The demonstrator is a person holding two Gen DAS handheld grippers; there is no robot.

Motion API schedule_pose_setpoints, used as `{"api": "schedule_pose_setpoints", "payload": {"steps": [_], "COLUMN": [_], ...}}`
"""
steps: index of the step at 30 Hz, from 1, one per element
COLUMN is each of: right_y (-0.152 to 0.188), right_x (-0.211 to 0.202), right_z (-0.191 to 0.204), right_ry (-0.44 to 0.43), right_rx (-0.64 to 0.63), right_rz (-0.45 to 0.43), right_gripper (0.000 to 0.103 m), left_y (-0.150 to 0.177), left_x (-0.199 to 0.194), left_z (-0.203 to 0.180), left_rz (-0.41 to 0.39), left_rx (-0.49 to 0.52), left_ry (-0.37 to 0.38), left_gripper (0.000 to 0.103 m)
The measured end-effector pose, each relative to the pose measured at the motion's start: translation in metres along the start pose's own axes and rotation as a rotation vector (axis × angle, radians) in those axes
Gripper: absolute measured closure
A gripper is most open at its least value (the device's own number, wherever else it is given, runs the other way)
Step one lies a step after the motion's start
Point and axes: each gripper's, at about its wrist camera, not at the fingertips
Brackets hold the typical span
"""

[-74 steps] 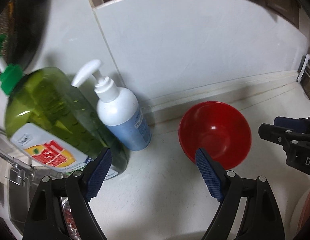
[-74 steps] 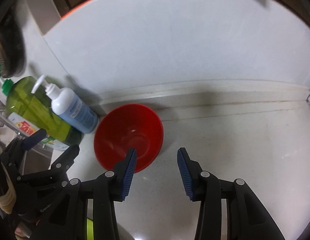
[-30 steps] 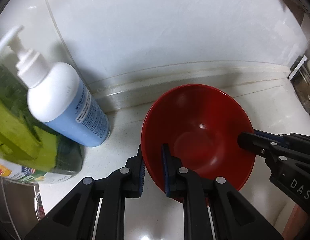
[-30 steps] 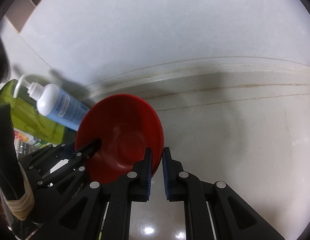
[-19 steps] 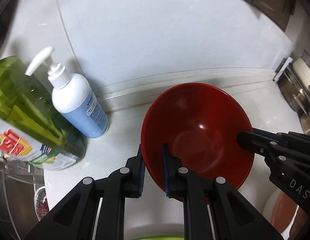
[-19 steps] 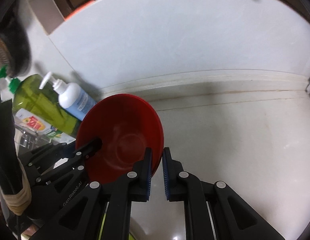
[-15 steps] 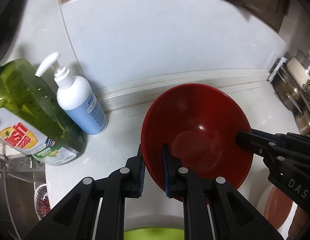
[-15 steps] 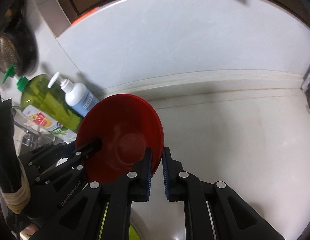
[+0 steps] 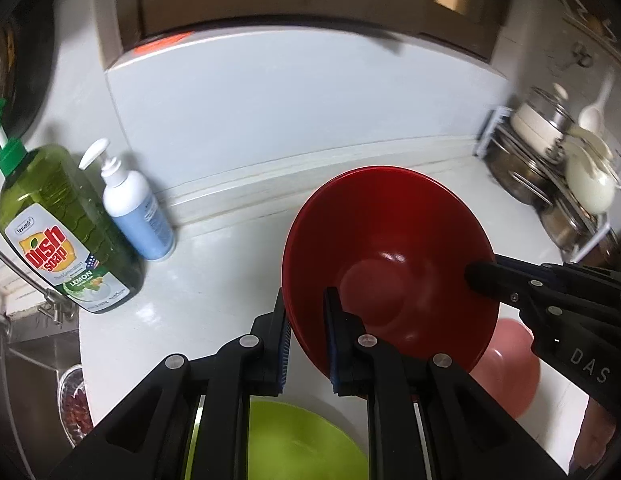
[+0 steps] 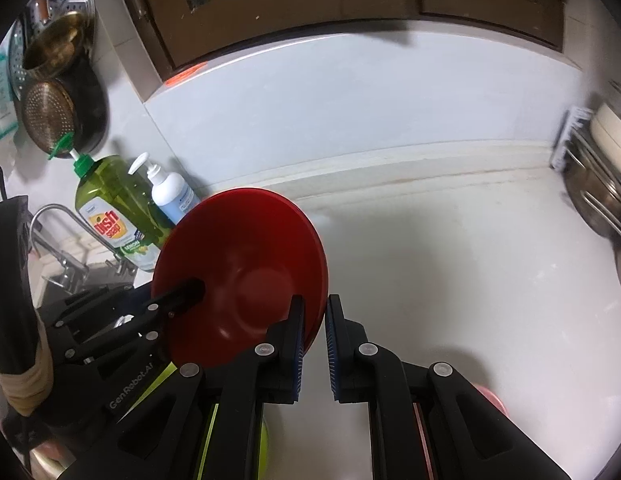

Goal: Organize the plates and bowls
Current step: 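Lift the red bowl and carry it over the pink bowl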

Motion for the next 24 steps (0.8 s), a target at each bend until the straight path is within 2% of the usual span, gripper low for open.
{"api": "schedule_pose_setpoints", "payload": {"steps": [14,24], "right_y": [0.046,0.075], "right_x": [-0.070,-0.088], "right_z": [-0.048,-0.084], "right_ry": [0.090,0.134], "right_rx": [0.055,0.106], "right_rz": [-0.053,-0.029], "right_gripper": [0.091,0.091], "left_y": [0.026,0.046], "left_x": [-0.031,-0.028], "left_z": [-0.081,-0.124], "left_rz": [-0.002,0.047], "left_rx": [0.093,0.133], "left_ry": [0.107,0.155], "left_gripper": [0.085,0.085]}}
Point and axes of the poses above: each gripper's, at about its wrist camera, not at the fingertips, and x roughly the way its jaws point, z to its left, y to its underside, and after that the axes turned 6 degrees about -z, right-handed
